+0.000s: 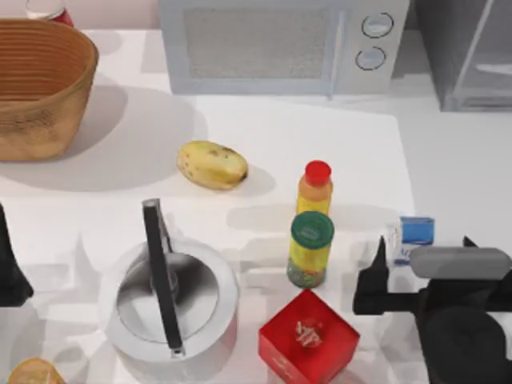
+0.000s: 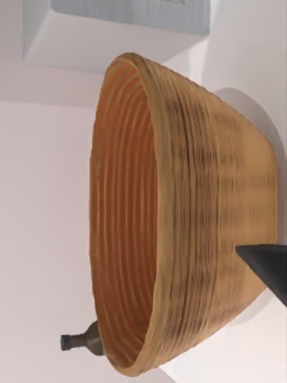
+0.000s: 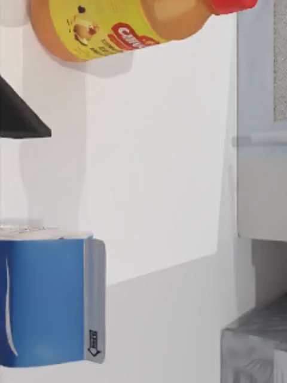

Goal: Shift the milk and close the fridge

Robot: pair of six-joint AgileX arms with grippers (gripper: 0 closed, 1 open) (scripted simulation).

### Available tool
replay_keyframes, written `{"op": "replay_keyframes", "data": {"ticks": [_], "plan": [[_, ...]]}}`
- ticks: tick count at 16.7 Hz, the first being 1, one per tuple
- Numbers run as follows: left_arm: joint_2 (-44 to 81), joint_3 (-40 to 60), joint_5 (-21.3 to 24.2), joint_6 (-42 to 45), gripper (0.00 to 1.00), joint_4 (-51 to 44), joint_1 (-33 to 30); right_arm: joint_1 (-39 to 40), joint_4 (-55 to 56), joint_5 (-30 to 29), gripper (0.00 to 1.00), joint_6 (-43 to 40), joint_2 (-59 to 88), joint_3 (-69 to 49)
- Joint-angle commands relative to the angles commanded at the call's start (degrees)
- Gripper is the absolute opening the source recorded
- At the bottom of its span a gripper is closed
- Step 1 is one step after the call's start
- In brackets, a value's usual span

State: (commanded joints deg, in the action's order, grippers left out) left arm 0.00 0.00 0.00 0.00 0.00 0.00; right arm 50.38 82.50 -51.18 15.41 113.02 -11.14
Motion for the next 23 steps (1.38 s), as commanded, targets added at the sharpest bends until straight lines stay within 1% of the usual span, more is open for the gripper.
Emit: {"op": "replay_keyframes", "data": {"ticks": [4, 11, 15, 23], "plan": [[0.0, 0.0, 0.0, 0.0, 1.0, 0.0, 0.0, -0.92, 0.39, 0.72, 1.0, -0.13, 1.27, -1.21], [0.0, 0.0, 0.0, 0.0, 1.0, 0.0, 0.0, -7.94, 2.21, 7.28, 1.0, -3.39, 5.59, -6.21], [0.0, 0.0, 0.0, 0.0, 1.0, 0.0, 0.0, -8.05, 2.21, 7.41, 1.0, -3.43, 5.65, -6.32], [0.0, 0.0, 0.0, 0.0, 1.0, 0.0, 0.0, -8.05, 2.21, 7.41, 0.4, -3.43, 5.65, -6.32]]}}
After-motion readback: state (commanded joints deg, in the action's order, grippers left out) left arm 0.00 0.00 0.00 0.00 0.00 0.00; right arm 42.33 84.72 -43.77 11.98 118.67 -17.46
